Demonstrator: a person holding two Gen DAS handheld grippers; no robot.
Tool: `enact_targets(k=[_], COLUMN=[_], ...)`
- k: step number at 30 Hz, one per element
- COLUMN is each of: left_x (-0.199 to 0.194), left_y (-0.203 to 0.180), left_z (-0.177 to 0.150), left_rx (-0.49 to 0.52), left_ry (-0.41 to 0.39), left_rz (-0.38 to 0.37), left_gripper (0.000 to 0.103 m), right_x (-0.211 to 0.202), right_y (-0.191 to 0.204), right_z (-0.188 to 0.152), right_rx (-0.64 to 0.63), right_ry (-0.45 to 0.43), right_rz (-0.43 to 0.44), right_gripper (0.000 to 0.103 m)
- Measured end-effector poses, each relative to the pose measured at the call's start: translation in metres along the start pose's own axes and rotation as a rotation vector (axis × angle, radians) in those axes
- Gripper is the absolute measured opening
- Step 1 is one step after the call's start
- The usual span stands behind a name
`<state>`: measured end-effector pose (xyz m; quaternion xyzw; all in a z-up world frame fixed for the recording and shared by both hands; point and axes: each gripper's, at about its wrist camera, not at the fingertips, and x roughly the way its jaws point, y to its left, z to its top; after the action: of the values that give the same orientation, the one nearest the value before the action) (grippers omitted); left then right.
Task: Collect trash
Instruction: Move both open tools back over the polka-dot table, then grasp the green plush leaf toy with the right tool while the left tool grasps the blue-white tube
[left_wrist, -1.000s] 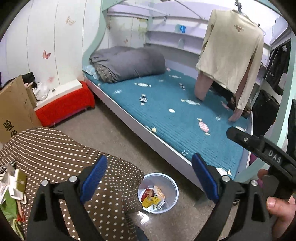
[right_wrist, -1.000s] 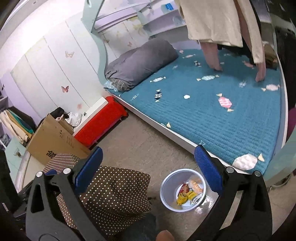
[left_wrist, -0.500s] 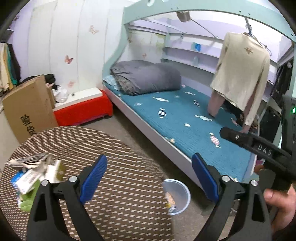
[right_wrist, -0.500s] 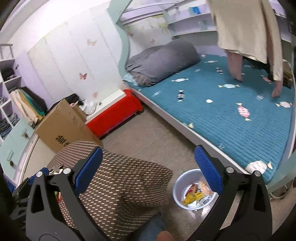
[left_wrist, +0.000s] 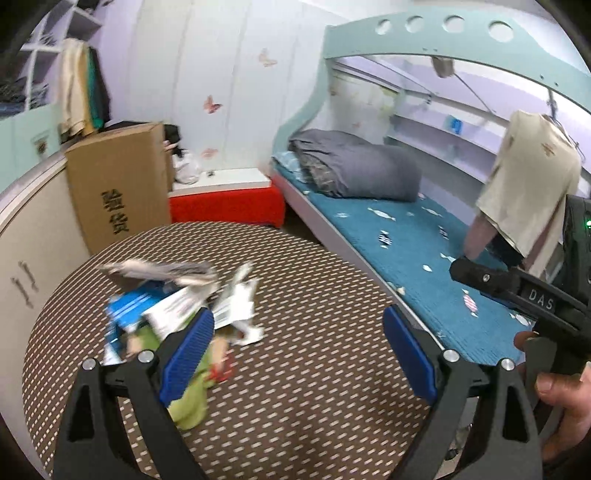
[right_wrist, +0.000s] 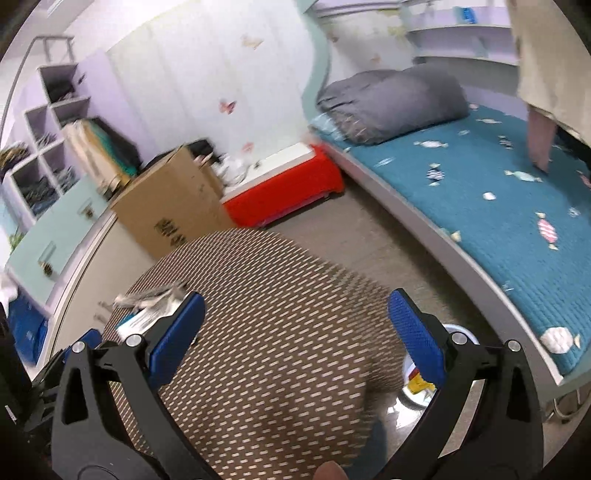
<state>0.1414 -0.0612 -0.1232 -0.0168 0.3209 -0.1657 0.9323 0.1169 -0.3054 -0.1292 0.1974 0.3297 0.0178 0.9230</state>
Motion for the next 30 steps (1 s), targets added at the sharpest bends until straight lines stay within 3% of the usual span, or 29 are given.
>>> enact_targets(k=[15, 17, 22, 26, 28, 30], left_x=[-0.021, -0.022, -0.019, -0.003, 0.01, 0.024], left_y=[0.13, 0.142, 0.163, 0.176, 0.179, 0.184], left_z=[-0.057, -0.06, -0.063, -0.059, -0.054, -0.051], left_rx=[-0.186, -0.197, -0.213, -0.207, -0.193, -0.184], left_ry=[0.079, 0.083, 0.098, 0.115, 0.128, 0.143], left_rz=[0.22, 0.244, 0.284, 0.306, 0.319, 0.335], left_gripper=[0.091, 0.091, 0.091, 0.091, 0.091, 0.091], right_x=[0.094, 0.105, 0.137, 0.149, 0.151, 0.15], right_y=[0.137, 0.15, 0.171, 0.177, 0.178, 0.175], right_z=[-0.073, -0.078, -0.088, -0.094, -0.094, -0.092], right_rx=[-0.317, -0.349, -0.405, -0.426, -0.431, -0.415], right_ry=[0.276, 0.296, 0.343, 0.351, 0.351, 0.35], right_rz=[0.211, 0.224, 0.216, 0.225, 0.221, 0.228], right_gripper=[0.097, 0.093, 0.061, 0.049, 0.028, 0.024])
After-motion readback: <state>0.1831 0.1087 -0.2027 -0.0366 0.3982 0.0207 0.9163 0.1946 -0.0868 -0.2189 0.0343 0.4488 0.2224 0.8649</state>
